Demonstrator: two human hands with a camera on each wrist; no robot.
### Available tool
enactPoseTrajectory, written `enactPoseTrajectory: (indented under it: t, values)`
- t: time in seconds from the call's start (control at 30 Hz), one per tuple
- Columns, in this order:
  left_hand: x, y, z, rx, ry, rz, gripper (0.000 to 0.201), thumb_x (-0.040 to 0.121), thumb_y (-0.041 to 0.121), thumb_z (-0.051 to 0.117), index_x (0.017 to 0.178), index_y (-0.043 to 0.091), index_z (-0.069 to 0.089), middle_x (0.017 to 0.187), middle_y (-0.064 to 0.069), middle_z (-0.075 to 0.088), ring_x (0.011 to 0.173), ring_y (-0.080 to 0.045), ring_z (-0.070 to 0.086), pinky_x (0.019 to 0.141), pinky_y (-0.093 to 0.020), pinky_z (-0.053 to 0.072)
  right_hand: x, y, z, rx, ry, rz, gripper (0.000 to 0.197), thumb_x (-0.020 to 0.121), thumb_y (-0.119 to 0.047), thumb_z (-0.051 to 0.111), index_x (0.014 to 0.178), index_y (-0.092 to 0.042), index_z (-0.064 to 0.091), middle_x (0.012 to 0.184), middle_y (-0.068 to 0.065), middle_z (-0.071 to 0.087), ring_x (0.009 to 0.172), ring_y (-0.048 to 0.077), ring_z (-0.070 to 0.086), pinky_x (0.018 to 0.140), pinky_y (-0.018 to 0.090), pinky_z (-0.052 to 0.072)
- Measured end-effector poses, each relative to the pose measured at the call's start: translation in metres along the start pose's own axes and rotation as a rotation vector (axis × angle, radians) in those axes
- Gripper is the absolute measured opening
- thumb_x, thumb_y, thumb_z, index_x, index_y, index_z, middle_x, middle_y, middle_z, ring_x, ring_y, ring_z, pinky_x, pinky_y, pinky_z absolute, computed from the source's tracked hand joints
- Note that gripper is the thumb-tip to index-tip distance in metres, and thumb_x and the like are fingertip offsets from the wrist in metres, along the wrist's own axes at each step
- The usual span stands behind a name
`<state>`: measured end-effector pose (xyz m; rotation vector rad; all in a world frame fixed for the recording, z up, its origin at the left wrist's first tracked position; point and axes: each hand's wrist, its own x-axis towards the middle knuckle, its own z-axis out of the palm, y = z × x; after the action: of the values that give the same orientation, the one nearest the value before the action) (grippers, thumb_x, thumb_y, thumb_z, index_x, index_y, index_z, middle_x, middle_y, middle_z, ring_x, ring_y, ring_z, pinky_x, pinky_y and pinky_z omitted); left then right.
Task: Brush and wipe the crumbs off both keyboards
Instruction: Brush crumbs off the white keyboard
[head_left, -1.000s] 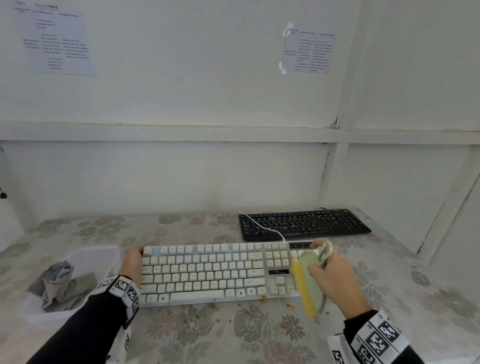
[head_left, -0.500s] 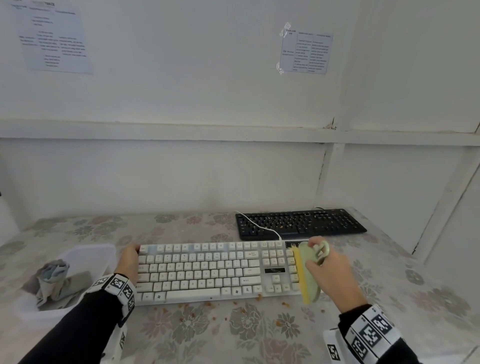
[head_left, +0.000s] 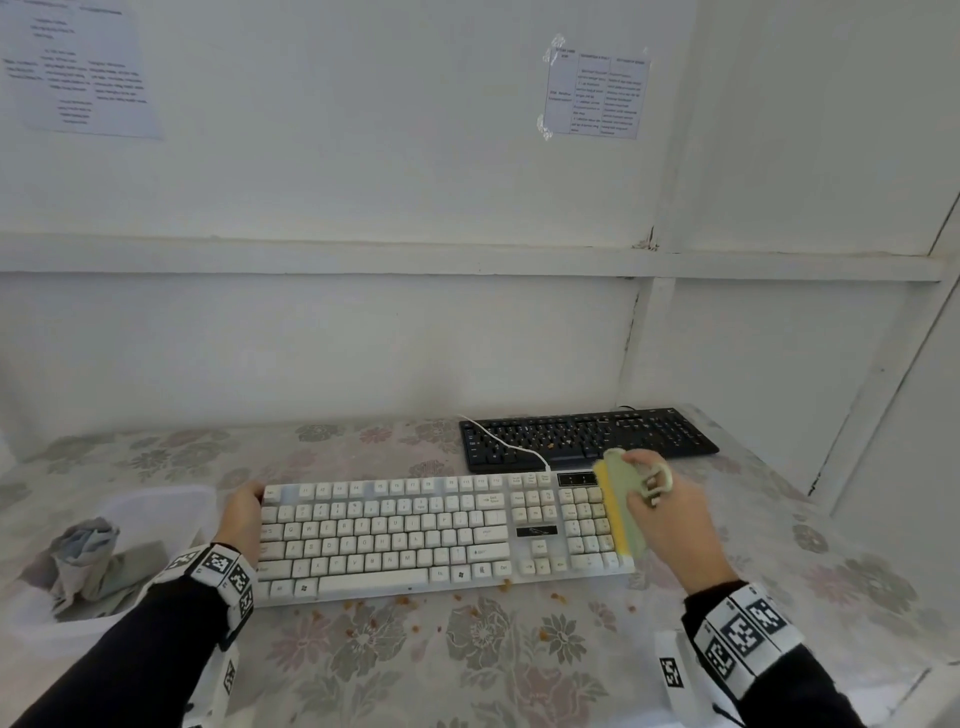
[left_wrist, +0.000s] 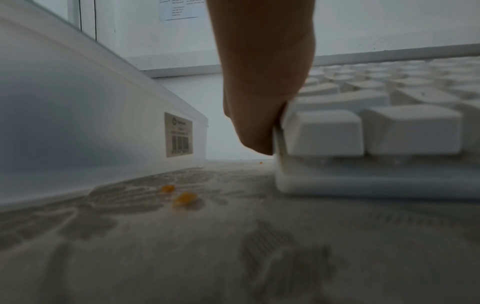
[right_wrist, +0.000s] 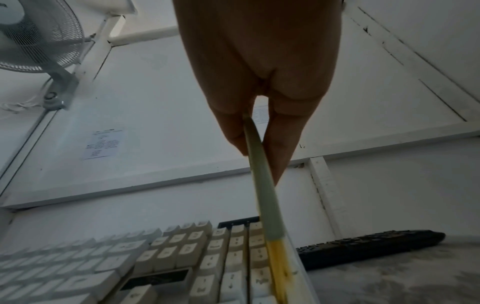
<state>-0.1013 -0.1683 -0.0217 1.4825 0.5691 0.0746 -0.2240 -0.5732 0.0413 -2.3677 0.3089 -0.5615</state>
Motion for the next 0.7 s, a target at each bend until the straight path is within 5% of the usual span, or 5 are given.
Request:
enactPoseTrajectory:
  t: [0.2, 0.43, 0.6, 0.7]
  values:
    - [-0.001, 0.001, -0.001, -0.028, 0.005, -0.007, 0.042, 0.094, 0.027, 0.030, 0.064, 0.011, 0.054, 0.039, -0.005, 0.056, 0.030, -0.020, 0.054, 0.056, -0.030, 0.046, -0.012, 0.006, -0.006, -0.140, -0.165, 0.075, 0.036, 0.084, -0.001, 0.052, 0.107, -0.029, 0.051, 0.064, 0.000, 0.051, 0.050, 0.009, 0.041, 0.041, 0.012, 0.032]
    - [-0.003, 0.000, 0.000, -0.016, -0.008, -0.015, 0.040, 0.093, 0.025, 0.031, 0.063, 0.010, 0.054, 0.039, -0.007, 0.055, 0.032, -0.022, 0.053, 0.055, -0.029, 0.046, -0.018, -0.042, 0.009, 0.111, -0.059, -0.102, 0.038, 0.086, -0.002, 0.055, 0.112, -0.030, 0.054, 0.068, -0.002, 0.055, 0.046, 0.008, 0.041, 0.040, 0.012, 0.037]
    - [-0.001, 0.000, 0.000, -0.026, -0.011, -0.030, 0.040, 0.092, 0.022, 0.031, 0.059, 0.011, 0.050, 0.036, -0.005, 0.052, 0.027, -0.019, 0.050, 0.035, -0.020, 0.045, -0.016, -0.078, 0.048, 0.236, -0.101, -0.171, 0.038, 0.088, -0.003, 0.053, 0.118, -0.025, 0.054, 0.075, -0.011, 0.052, 0.048, 0.008, 0.042, 0.043, 0.011, 0.039]
    - [-0.003, 0.001, 0.002, -0.033, -0.016, -0.030, 0.043, 0.093, 0.023, 0.031, 0.056, 0.012, 0.049, 0.035, -0.005, 0.051, 0.025, -0.018, 0.049, 0.032, -0.018, 0.042, -0.018, -0.084, 0.062, 0.193, -0.147, -0.160, 0.039, 0.088, -0.002, 0.049, 0.121, -0.024, 0.052, 0.073, -0.004, 0.053, 0.047, 0.006, 0.038, 0.044, 0.014, 0.039]
